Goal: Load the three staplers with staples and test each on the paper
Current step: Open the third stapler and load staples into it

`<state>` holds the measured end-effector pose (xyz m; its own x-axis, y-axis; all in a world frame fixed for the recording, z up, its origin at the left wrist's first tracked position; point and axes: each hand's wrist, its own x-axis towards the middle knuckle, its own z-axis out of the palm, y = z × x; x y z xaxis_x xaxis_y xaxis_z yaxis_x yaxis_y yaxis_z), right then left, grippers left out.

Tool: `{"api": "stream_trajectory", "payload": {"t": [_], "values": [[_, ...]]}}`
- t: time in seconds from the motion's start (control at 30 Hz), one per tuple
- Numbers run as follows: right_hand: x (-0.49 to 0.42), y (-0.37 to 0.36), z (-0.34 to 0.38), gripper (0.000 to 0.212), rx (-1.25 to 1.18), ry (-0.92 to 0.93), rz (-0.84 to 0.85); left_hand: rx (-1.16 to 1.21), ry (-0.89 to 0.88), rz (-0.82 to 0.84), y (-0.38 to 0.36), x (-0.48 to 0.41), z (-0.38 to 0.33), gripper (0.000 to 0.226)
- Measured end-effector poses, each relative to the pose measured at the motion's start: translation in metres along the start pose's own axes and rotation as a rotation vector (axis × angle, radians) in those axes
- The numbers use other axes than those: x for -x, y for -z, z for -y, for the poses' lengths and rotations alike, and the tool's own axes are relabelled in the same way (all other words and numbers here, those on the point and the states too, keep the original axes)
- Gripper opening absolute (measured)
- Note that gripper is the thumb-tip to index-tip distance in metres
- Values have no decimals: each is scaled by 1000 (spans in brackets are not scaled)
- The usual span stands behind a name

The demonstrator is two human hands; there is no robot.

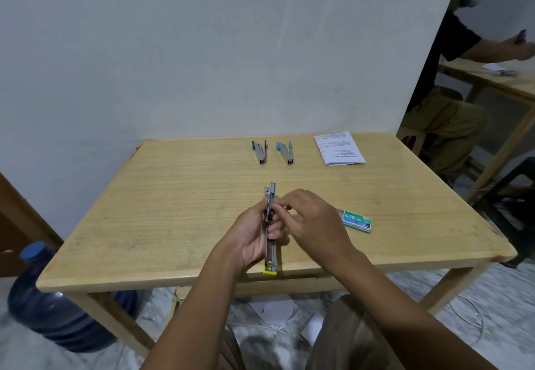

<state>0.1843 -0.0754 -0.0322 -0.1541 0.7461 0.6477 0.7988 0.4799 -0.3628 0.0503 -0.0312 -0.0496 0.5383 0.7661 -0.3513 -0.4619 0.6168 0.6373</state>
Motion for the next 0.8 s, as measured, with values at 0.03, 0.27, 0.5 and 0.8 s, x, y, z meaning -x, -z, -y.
{"api": "stream_trajectory", "payload": {"t": [0.03,0.27,0.5,0.8], "values": [[-2,-1,0,9,18,-29,10,12,-7,-7,-1,1,0,49],[-17,-2,2,21,100,-173,196,37,-24,-1,-7,5,0,41],[-26,0,5,31,222,-145,305,44,-33,-25,-5,3,0,39],[-32,3,9,38,338,-77,397,28,-44,-64,-5,4,1,34]]}}
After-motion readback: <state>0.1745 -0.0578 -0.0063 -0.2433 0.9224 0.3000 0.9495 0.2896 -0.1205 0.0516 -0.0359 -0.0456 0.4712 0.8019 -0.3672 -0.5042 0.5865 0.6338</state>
